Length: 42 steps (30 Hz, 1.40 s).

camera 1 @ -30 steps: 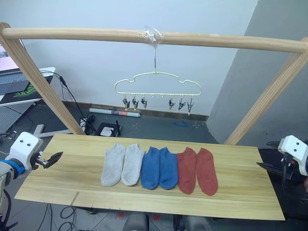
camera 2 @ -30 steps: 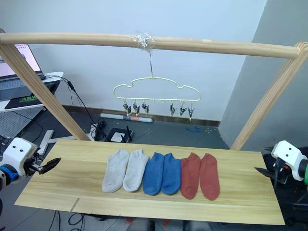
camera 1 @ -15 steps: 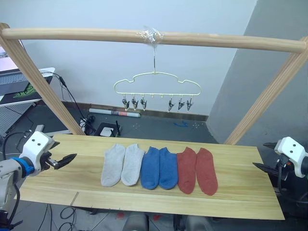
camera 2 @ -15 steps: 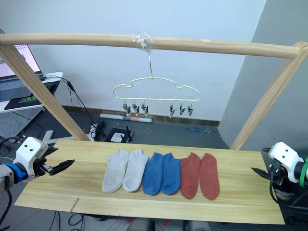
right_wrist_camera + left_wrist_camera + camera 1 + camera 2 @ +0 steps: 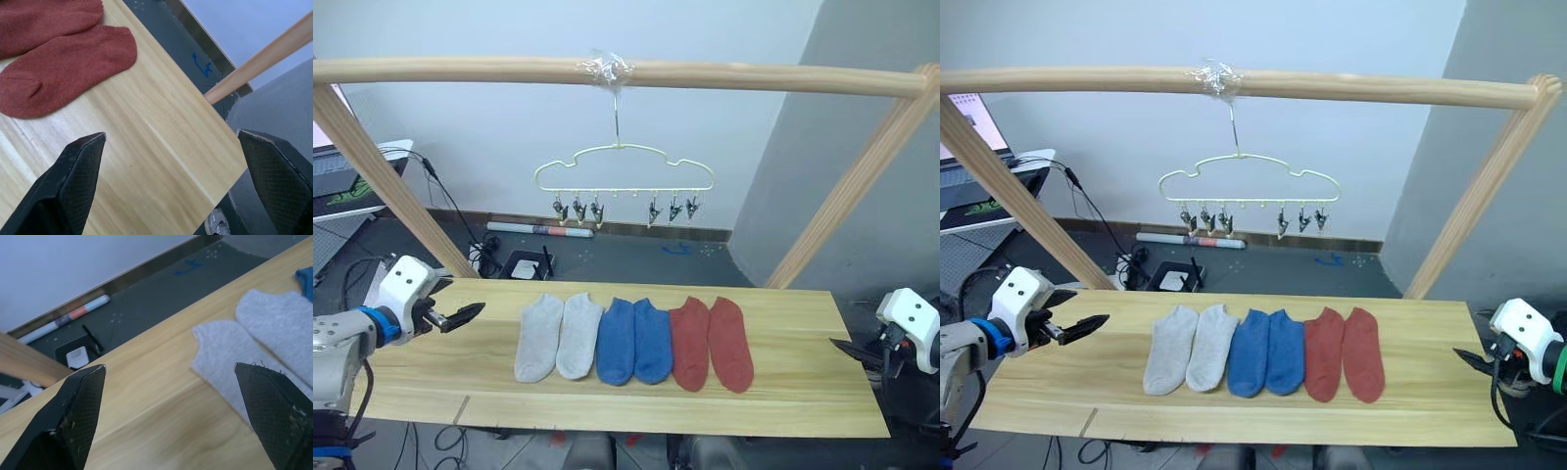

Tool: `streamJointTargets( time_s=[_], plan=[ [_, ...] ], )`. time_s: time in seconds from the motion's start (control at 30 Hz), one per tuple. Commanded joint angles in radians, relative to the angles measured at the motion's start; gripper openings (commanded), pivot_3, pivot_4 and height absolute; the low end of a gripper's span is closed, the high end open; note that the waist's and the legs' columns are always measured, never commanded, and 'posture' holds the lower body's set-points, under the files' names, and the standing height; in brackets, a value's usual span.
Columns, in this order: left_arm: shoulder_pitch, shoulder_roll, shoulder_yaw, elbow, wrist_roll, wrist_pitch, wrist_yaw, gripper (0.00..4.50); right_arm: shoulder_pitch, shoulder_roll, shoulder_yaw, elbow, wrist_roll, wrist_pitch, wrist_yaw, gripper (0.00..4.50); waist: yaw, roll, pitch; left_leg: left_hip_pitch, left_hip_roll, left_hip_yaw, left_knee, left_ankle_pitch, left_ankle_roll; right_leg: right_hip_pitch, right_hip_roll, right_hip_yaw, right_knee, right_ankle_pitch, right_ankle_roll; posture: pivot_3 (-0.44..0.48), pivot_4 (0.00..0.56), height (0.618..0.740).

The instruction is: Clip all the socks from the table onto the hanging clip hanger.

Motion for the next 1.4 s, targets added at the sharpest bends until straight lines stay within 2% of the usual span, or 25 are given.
streamJointTargets(
  time_s=[0.03, 0.17, 0.33, 0.47, 0.6, 0.77, 0.8, 0.9, 1.07, 1.4],
  plan=[
    [-0.020, -0.032, 0.006, -0.078, -0.029, 0.019, 0.028, 4.36, 0.013, 0.010, -0.036, -0.070, 0.013, 0.007, -0.016, 4.50, -0.005, -0.001, 0.003, 0.001, 0.000, 0.000, 0.000, 0.000, 0.000, 0.000, 0.000, 0.001, 0.001, 0.000, 0.000, 0.058, 0.165, 0.701],
    [-0.019, -0.107, 0.004, -0.176, -0.049, 0.045, 0.089, 4.36, 0.025, 0.039, -0.034, -0.178, 0.037, 0.052, -0.034, 4.50, -0.006, -0.003, 0.017, 0.001, 0.001, 0.000, 0.002, 0.000, 0.000, 0.000, 0.000, 0.001, 0.003, 0.000, 0.001, 0.029, 0.185, 0.701],
    [-0.018, -0.304, -0.052, -0.389, -0.026, 0.048, 0.280, 4.36, -0.025, 0.107, 0.036, -0.454, 0.116, 0.209, -0.102, 4.50, -0.008, -0.003, 0.026, 0.001, 0.002, -0.001, 0.002, 0.000, 0.000, 0.000, 0.000, 0.001, 0.004, 0.001, 0.001, -0.004, 0.202, 0.701],
    [-0.061, -0.435, -0.078, -0.446, -0.008, 0.028, 0.415, 4.36, -0.149, 0.180, 0.153, -0.641, 0.181, 0.372, -0.196, 4.50, -0.018, -0.007, 0.035, 0.001, 0.002, -0.002, 0.003, 0.000, 0.000, 0.000, 0.000, 0.001, 0.004, 0.001, 0.001, -0.024, 0.211, 0.701],
    [-0.115, -0.524, -0.090, -0.412, 0.042, -0.068, 0.519, 4.36, -0.309, 0.282, 0.287, -0.690, 0.176, 0.451, -0.277, 4.50, -0.028, -0.011, 0.039, 0.000, 0.002, -0.004, 0.005, 0.000, -0.001, 0.001, 0.000, 0.000, 0.004, 0.002, 0.003, -0.039, 0.208, 0.701],
    [-0.142, -0.557, -0.063, -0.369, -0.005, -0.055, 0.549, 4.36, -0.444, 0.380, 0.390, -0.664, 0.146, 0.486, -0.339, 4.50, -0.037, -0.011, 0.040, 0.000, 0.001, -0.005, 0.005, 0.000, -0.001, 0.001, -0.001, 0.001, 0.003, 0.002, 0.003, -0.048, 0.206, 0.701],
    [-0.148, -0.559, -0.059, -0.363, -0.005, -0.057, 0.559, 4.21, -0.461, 0.398, 0.412, -0.649, 0.140, 0.482, -0.342, 4.50, -0.039, -0.011, 0.040, 0.000, 0.000, -0.005, 0.005, 0.000, 0.000, 0.001, -0.001, 0.001, 0.003, 0.002, 0.003, -0.051, 0.205, 0.701],
    [-0.169, -0.554, -0.053, -0.343, 0.004, -0.080, 0.578, 3.56, -0.487, 0.422, 0.442, -0.623, 0.129, 0.469, -0.336, 4.50, -0.043, -0.011, 0.040, -0.001, 0.000, -0.007, 0.006, 0.000, 0.000, 0.000, -0.002, -0.001, 0.002, 0.002, 0.003, -0.049, 0.205, 0.701],
    [-0.210, -0.548, -0.063, -0.306, 0.021, -0.108, 0.589, 2.06, -0.517, 0.442, 0.459, -0.614, 0.127, 0.470, -0.333, 4.50, -0.046, -0.011, 0.044, -0.004, -0.001, -0.010, 0.010, 0.000, 0.000, 0.000, -0.003, -0.004, 0.003, 0.002, 0.004, -0.045, 0.210, 0.701],
    [-0.273, -0.554, -0.058, -0.238, 0.049, -0.167, 0.653, 2.06, -0.549, 0.446, 0.477, -0.630, 0.142, 0.510, -0.325, 4.50, -0.053, -0.010, 0.046, -0.013, 0.000, -0.013, 0.014, 0.000, 0.000, -0.003, -0.003, -0.008, 0.003, 0.003, 0.005, -0.049, 0.215, 0.701]
  ],
)
